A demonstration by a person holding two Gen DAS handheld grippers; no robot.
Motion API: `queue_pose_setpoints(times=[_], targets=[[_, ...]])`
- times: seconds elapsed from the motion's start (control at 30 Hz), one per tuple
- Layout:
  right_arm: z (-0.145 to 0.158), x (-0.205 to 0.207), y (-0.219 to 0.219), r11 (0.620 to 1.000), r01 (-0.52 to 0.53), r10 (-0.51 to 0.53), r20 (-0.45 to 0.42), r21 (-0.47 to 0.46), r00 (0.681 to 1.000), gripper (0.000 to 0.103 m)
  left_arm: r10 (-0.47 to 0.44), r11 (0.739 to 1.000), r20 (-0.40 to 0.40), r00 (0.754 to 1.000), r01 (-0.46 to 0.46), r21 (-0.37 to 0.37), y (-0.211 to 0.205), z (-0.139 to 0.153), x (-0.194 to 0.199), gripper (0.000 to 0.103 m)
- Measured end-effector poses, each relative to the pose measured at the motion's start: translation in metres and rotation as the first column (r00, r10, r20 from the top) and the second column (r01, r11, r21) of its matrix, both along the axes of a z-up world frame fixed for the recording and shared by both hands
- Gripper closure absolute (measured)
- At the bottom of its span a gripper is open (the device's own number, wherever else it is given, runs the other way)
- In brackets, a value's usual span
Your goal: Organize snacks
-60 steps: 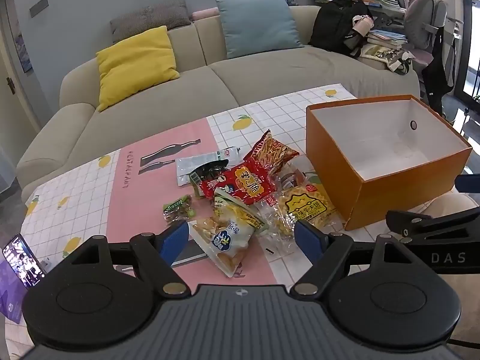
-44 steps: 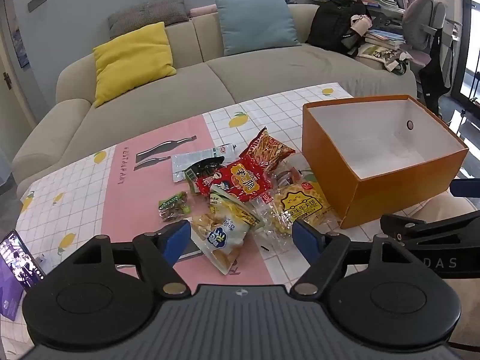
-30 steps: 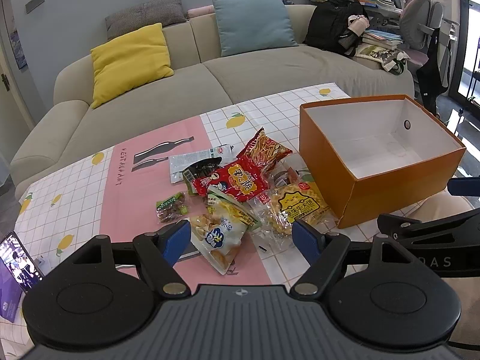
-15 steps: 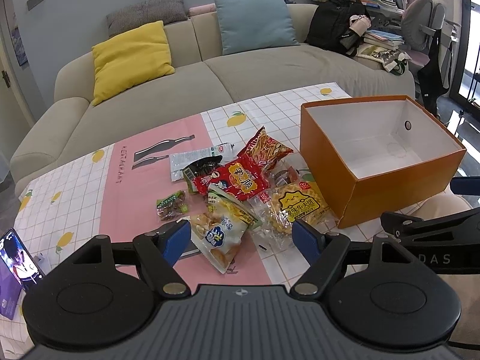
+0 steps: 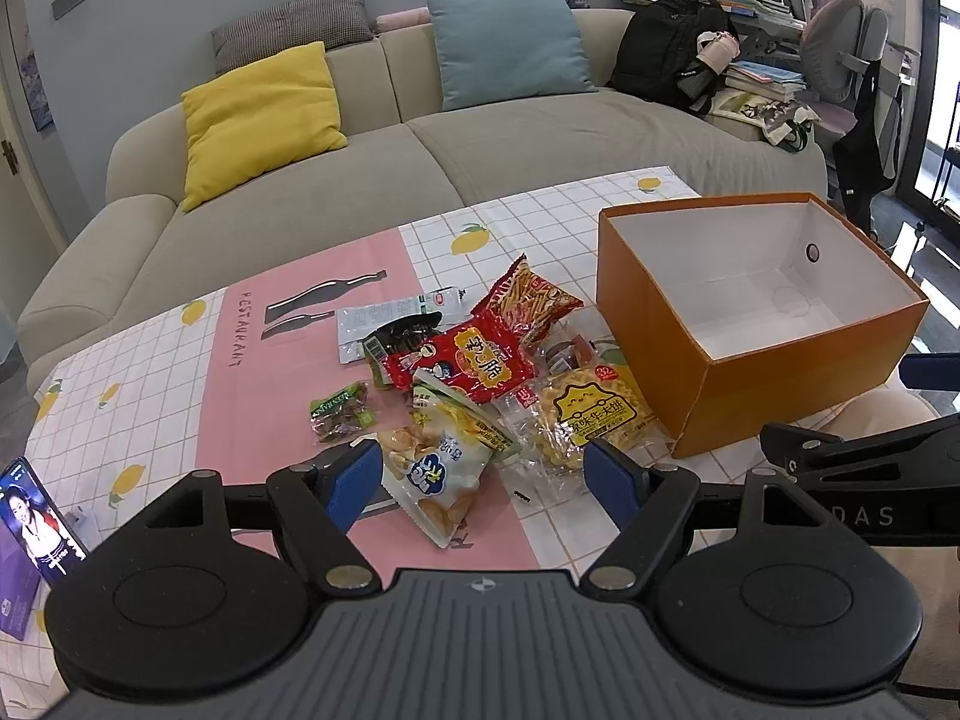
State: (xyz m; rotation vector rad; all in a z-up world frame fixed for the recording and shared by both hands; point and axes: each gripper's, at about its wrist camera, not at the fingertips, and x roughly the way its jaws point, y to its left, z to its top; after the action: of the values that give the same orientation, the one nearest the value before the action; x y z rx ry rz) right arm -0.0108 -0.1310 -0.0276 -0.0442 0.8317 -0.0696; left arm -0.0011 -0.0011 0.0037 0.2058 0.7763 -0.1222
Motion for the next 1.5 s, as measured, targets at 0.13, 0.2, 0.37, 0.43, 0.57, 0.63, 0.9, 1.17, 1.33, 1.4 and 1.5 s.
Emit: queue_pose_setpoints(times=[0.13, 0.2, 0.37, 0.43, 0.57, 0.63, 0.9, 1.17, 1.33, 1.4, 1.5], targets=[[0.001, 0.0, 0.0, 1.0, 0.001, -0.001, 0.004, -0.003, 1.0, 0.003, -0.002, 1.0, 0.006, 1.0, 0.003, -0.009, -0.001, 0.001, -0.001, 0.014], [0.001, 0.0, 0.0, 1.0, 0.0, 0.0, 0.004, -0.004, 1.0, 0.003, -0.003, 1.0, 0.009, 1.0, 0.004, -0.015, 0.0, 0.002, -0.002, 0.014], [0.002, 0.0, 0.0, 1.0, 0.004, -0.004, 0.007, -0.009, 1.0, 0.003, 0.004, 1.0, 0.017, 1.0, -0.004, -0.029, 0.004, 0.004, -0.002, 0.014], [0.003, 0.0, 0.0, 1.0, 0.005, -0.005, 0.009, -0.01, 1.0, 0.003, 0.007, 0.999, 0.018, 1.0, -0.006, -0.036, 0.005, 0.004, -0.001, 0.014], [0.003, 0.0, 0.0, 1.0, 0.004, -0.004, 0.008, -0.011, 1.0, 0.003, 0.007, 0.999, 0.019, 1.0, -0.006, -0.048, 0.006, 0.004, -0.001, 0.014], [0.003, 0.0, 0.0, 1.0, 0.004, -0.004, 0.008, -0.011, 1.0, 0.003, 0.007, 0.999, 0.019, 1.0, -0.006, -0.05, 0.006, 0.005, -0.002, 0.014], [0.003, -0.001, 0.0, 1.0, 0.004, -0.003, 0.009, -0.014, 1.0, 0.003, 0.008, 0.998, 0.018, 1.0, -0.007, -0.059, 0.006, 0.006, -0.002, 0.014], [0.003, -0.002, -0.002, 1.0, 0.002, -0.002, 0.009, -0.014, 1.0, 0.003, -0.002, 0.996, -0.002, 1.0, 0.002, -0.086, 0.009, 0.005, -0.002, 0.015], [0.003, -0.007, -0.001, 0.999, -0.03, 0.032, 0.089, -0.021, 0.996, 0.003, 0.006, 0.984, -0.047, 0.999, -0.014, -0.177, 0.02, 0.002, 0.001, 0.02], [0.002, -0.009, -0.001, 0.998, -0.059, 0.059, 0.124, -0.008, 0.991, 0.003, 0.004, 0.982, -0.057, 0.998, -0.015, -0.191, 0.023, -0.002, 0.003, 0.031], [-0.003, -0.008, 0.003, 0.996, -0.093, 0.09, 0.128, 0.017, 0.988, 0.009, 0.004, 0.978, -0.088, 0.996, -0.023, -0.209, 0.028, -0.011, 0.006, 0.059]])
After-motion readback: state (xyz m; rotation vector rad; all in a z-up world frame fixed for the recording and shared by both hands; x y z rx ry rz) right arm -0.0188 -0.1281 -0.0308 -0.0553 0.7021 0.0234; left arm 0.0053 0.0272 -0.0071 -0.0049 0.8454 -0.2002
